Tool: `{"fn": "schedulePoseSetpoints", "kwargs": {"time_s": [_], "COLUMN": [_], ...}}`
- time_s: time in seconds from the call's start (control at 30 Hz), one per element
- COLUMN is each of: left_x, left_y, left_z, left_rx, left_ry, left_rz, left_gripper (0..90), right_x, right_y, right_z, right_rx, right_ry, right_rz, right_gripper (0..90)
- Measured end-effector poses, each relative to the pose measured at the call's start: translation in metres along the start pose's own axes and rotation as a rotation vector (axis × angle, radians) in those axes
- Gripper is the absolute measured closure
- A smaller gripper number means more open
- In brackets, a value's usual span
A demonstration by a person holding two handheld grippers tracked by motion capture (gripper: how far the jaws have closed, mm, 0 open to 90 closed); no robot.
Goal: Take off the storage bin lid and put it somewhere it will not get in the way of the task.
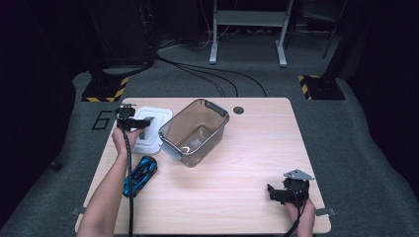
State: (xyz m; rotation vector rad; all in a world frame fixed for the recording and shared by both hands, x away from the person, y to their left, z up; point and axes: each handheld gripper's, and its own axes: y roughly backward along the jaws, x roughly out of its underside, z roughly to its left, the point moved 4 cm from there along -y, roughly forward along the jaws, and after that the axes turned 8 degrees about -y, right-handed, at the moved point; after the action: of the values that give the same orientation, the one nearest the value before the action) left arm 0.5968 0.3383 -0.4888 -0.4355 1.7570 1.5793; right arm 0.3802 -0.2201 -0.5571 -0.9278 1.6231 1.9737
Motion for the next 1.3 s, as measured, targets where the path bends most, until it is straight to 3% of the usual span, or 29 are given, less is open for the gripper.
{"fn": "schedulePoseSetpoints", "kwargs": {"time_s": [0.17,0.43,0.57,0.67,0.7,0.87,0.97,1.13,1.2,1.3], "left_x": [0.004,0.01,0.013,0.017,0.018,0.026,0.031,0.044,0.05,0.057], "left_y": [0.015,0.035,0.044,0.051,0.053,0.065,0.07,0.077,0.078,0.081], "left_z": [0.001,-0.013,-0.019,-0.025,-0.027,-0.034,-0.04,-0.047,-0.048,-0.05], "left_rx": [0.038,0.079,0.103,0.121,0.124,0.163,0.203,0.262,0.261,0.264], "left_ry": [-0.01,-0.101,-0.115,-0.144,-0.133,-0.157,-0.148,-0.199,-0.235,-0.254], "left_rz": [-0.007,0.002,-0.016,-0.015,-0.033,-0.052,-0.086,-0.128,-0.11,-0.099], "left_gripper": [13.1,3.0,0.3,0.2,0.1,0.0,0.0,0.0,0.0,0.0], "right_x": [0.0,0.0,0.0,0.0,0.0,0.0,0.0,0.0,0.0,0.0], "right_y": [0.0,0.0,0.0,0.0,0.0,0.0,0.0,0.0,0.0,0.0], "right_z": [0.0,0.0,0.0,0.0,0.0,0.0,0.0,0.0,0.0,0.0], "right_rx": [0.0,0.003,0.0,0.0,0.0,0.001,0.001,0.001,0.001,0.001], "right_ry": [-0.001,-0.001,-0.002,-0.002,-0.002,-0.002,-0.002,-0.002,-0.003,-0.003], "right_rz": [0.001,0.001,0.001,0.001,0.001,0.001,0.001,0.001,0.001,0.001], "right_gripper": [3.5,3.5,3.6,3.5,3.5,3.5,3.5,3.5,3.5,3.5]}}
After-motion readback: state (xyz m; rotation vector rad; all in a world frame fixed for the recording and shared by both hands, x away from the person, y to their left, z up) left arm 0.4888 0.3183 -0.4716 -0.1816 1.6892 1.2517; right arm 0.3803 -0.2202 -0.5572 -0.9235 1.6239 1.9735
